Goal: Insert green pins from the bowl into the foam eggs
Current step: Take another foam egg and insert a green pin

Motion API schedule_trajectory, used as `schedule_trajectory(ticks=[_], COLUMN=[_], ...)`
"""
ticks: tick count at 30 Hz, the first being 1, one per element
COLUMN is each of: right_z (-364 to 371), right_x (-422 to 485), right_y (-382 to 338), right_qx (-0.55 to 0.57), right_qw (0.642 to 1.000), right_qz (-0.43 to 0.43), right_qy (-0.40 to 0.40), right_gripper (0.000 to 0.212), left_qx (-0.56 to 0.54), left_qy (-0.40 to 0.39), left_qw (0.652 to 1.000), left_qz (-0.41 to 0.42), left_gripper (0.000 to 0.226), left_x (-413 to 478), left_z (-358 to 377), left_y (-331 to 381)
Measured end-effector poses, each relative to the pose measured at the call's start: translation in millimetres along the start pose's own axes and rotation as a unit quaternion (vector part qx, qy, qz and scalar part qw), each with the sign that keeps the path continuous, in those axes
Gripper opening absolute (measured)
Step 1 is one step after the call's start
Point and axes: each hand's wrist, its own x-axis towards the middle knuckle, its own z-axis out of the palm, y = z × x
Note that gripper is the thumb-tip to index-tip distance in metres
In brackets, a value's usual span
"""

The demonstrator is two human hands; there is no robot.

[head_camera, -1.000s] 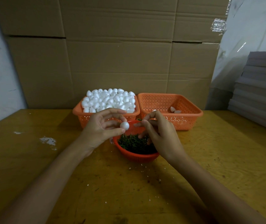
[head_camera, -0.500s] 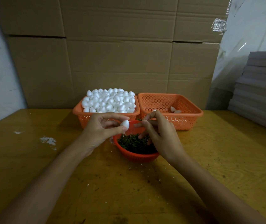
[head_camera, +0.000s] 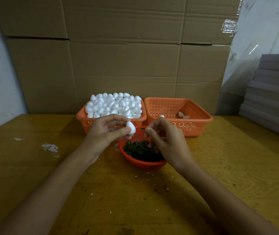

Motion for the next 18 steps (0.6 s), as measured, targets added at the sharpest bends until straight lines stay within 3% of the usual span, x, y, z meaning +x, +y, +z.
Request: schedule_trajectory(ticks=[5, 11, 18], right_z=[-0.6, -0.6, -0.5], right_x=[0.2, -0.7, -1.6], right_y=[-1.2, -4.5, -5.8], right_qx=[0.012, 0.039, 0.060], right_qw=[1.000, 0.999, 0.998], right_qz=[0.002, -0.003, -0.017], right_qy=[0.007, 0.007, 0.002], right_gripper=[0.009, 0.009, 0.006], left_qx=[-0.051, -0.142, -0.151], left_qy=[0.014, 0.007, -0.042], left_qw=[0.999, 0.989, 0.987], left_qz=[-0.010, -0.036, -0.045], left_gripper=[0.043, 0.029, 0.026], left_x=[-0.4, 0.1, -0.6], left_z=[2.9, 4.2, 5.8], left_y=[3.0, 1.8, 2.8])
